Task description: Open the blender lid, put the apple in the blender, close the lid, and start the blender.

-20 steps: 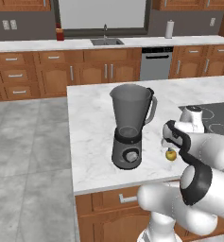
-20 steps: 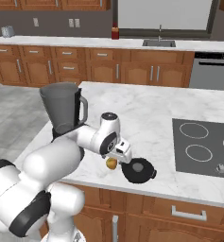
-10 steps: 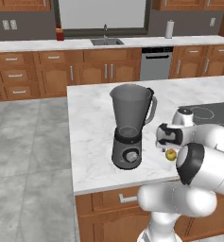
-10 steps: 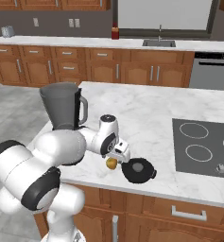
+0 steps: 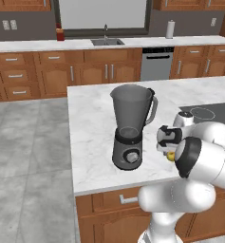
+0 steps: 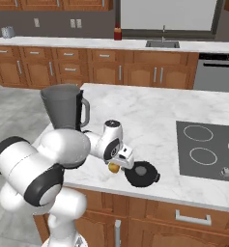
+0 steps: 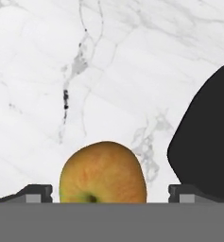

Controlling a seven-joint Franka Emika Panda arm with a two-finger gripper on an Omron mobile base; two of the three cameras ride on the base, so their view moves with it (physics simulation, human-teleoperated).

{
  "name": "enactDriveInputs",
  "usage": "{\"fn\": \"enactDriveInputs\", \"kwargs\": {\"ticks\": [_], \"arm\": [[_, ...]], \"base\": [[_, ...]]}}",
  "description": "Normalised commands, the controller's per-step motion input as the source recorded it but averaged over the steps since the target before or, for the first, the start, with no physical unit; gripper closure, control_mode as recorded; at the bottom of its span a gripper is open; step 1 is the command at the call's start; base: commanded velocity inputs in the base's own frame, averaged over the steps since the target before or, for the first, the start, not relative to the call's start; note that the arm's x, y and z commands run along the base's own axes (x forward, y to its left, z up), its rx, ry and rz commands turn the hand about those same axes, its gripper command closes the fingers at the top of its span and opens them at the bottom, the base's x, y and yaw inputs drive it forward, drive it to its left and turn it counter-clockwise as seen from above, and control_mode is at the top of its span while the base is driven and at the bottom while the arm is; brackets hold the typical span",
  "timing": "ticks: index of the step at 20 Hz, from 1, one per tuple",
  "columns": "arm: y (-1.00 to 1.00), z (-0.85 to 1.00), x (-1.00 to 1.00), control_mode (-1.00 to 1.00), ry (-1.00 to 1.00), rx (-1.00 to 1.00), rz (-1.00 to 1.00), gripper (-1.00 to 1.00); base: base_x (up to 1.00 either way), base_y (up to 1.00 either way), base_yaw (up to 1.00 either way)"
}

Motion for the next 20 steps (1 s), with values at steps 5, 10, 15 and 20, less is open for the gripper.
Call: {"fn": "enactDriveInputs", "kwargs": {"ticks": [5, 10, 15, 20], "arm": [[0.03, -0.33, -0.09, -1.00, 0.01, 0.00, 0.00, 1.00], [0.23, -0.30, 0.00, -1.00, 0.04, 0.00, 0.00, 1.00], [0.03, 0.36, -0.17, -1.00, -0.05, 0.02, 0.01, 1.00], [0.00, 1.00, -0.51, -1.00, -0.27, 0.02, 0.03, 1.00]], "base": [[0.00, 0.00, 0.00], [0.00, 0.00, 0.00], [0.00, 0.00, 0.00], [0.00, 0.00, 0.00]]}}
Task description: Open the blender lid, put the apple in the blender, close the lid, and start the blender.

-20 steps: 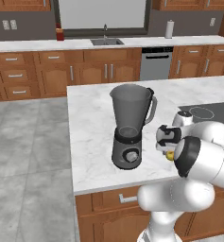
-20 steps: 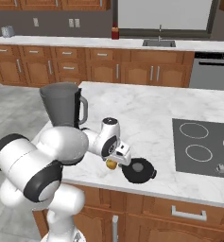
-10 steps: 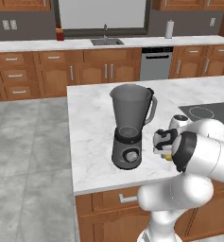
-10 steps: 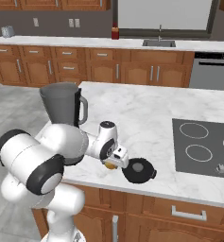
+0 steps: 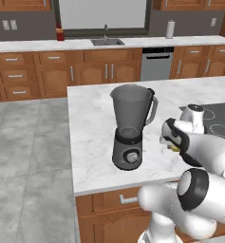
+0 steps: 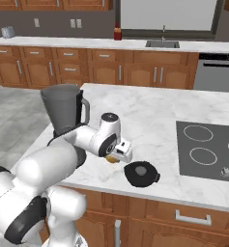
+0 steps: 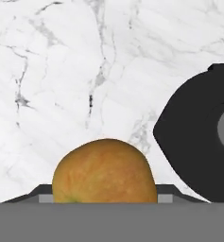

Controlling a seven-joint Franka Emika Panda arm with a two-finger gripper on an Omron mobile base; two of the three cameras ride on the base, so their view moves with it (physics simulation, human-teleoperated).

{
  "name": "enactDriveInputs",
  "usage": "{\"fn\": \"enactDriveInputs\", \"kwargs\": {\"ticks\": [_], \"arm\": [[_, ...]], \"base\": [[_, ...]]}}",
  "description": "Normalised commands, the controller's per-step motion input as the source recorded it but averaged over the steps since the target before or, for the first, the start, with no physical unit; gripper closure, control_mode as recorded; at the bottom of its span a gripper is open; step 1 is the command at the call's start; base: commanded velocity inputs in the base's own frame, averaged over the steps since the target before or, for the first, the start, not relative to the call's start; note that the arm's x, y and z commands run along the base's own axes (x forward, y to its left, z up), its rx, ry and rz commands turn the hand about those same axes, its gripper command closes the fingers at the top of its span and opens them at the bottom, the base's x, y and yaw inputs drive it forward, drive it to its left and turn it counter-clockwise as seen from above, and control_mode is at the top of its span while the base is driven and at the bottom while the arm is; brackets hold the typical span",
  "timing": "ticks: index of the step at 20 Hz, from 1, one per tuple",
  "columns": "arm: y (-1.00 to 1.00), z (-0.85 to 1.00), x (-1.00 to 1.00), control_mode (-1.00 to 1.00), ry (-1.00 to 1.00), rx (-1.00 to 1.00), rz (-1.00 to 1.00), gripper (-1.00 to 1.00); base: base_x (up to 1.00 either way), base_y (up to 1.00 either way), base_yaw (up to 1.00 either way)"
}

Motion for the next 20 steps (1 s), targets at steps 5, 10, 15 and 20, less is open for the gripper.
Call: {"fn": "enactDriveInputs", "kwargs": {"ticks": [5, 10, 15, 20], "arm": [[0.01, 1.00, -0.40, -1.00, -0.26, 0.00, 0.01, 1.00], [0.05, 1.00, -0.36, -1.00, -0.23, 0.00, 0.00, 1.00], [0.36, 1.00, -0.30, -1.00, -0.20, 0.00, 0.00, 1.00], [0.53, 1.00, -0.28, -1.00, -0.20, 0.00, 0.00, 1.00]], "base": [[0.00, 0.00, 0.00], [0.00, 0.00, 0.00], [0.00, 0.00, 0.00], [0.00, 0.00, 0.00]]}}
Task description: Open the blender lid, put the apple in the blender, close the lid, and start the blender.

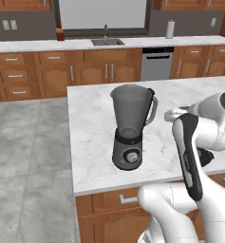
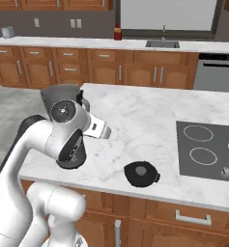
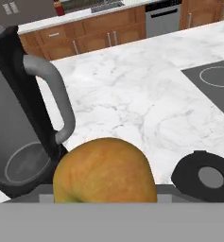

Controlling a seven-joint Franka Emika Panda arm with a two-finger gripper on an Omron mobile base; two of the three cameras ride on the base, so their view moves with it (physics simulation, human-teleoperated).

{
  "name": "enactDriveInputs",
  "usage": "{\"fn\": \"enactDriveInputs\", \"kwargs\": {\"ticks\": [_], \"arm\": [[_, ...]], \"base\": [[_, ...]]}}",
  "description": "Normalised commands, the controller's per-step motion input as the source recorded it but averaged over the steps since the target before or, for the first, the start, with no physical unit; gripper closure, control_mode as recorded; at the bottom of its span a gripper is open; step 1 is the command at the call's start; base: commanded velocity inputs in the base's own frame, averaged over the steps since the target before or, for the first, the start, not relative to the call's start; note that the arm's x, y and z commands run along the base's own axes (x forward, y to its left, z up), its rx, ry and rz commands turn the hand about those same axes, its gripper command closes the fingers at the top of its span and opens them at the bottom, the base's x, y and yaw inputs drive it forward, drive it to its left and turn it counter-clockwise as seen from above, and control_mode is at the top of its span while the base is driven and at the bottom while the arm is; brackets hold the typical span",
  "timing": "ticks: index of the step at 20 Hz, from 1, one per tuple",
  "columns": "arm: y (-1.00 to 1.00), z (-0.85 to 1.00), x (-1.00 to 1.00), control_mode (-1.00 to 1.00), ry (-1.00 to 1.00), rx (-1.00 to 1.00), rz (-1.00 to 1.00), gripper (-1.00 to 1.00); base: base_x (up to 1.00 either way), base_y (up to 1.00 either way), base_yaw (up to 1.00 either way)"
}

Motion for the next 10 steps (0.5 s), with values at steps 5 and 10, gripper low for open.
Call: {"fn": "enactDriveInputs", "kwargs": {"ticks": [5, 10], "arm": [[0.34, 1.00, -0.31, -1.00, -0.21, 0.00, -0.01, 1.00], [0.20, 1.00, -0.34, -1.00, -0.20, 0.00, -0.09, 1.00]], "base": [[0.00, 0.00, 0.00], [0.00, 0.00, 0.00]]}}
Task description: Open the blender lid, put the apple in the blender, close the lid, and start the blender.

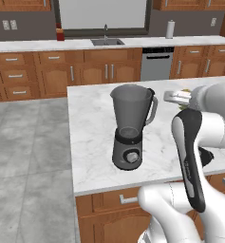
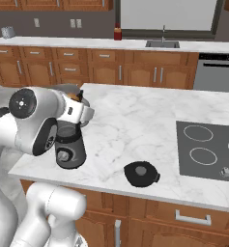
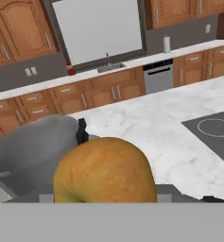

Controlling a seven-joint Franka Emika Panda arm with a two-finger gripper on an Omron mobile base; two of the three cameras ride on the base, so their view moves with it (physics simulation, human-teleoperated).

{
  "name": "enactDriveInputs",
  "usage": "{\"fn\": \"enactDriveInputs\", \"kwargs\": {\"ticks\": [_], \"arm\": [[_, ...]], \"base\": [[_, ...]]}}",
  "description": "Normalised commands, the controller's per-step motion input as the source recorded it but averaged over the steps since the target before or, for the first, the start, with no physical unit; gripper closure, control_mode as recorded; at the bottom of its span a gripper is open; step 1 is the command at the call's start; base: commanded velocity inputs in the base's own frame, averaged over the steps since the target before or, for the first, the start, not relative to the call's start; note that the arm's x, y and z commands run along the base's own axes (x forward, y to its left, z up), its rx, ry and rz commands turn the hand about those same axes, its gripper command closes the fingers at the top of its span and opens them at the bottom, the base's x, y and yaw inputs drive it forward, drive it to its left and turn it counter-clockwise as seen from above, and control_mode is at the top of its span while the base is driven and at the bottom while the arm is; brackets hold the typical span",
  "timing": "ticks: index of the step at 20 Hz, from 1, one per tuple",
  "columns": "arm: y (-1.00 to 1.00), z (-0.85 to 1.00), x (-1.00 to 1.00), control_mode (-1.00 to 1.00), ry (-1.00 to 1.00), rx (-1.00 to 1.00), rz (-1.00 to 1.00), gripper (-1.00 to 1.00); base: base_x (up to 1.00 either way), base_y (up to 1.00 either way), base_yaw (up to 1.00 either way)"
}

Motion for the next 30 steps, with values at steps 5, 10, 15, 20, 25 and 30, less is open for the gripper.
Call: {"fn": "enactDriveInputs", "kwargs": {"ticks": [5, 10, 15, 20, 25, 30], "arm": [[0.47, 0.86, -0.07, -1.00, -0.06, 0.00, -0.08, 1.00], [0.82, 0.12, 0.37, -1.00, 0.16, -0.05, -0.01, 1.00], [0.32, -0.23, 0.77, -1.00, 0.28, 0.00, 0.02, 1.00], [0.01, -0.50, 0.81, -1.00, 0.26, 0.00, 0.07, 1.00], [0.02, -0.66, 0.56, -1.00, 0.21, 0.00, 0.11, 1.00], [0.12, -0.68, 0.36, -1.00, 0.19, 0.00, 0.13, 1.00]], "base": [[0.00, 0.00, 0.00], [0.00, 0.00, 0.00], [0.00, 0.00, 0.00], [0.00, 0.00, 0.00], [0.00, 0.00, 0.00], [0.00, 0.00, 0.00]]}}
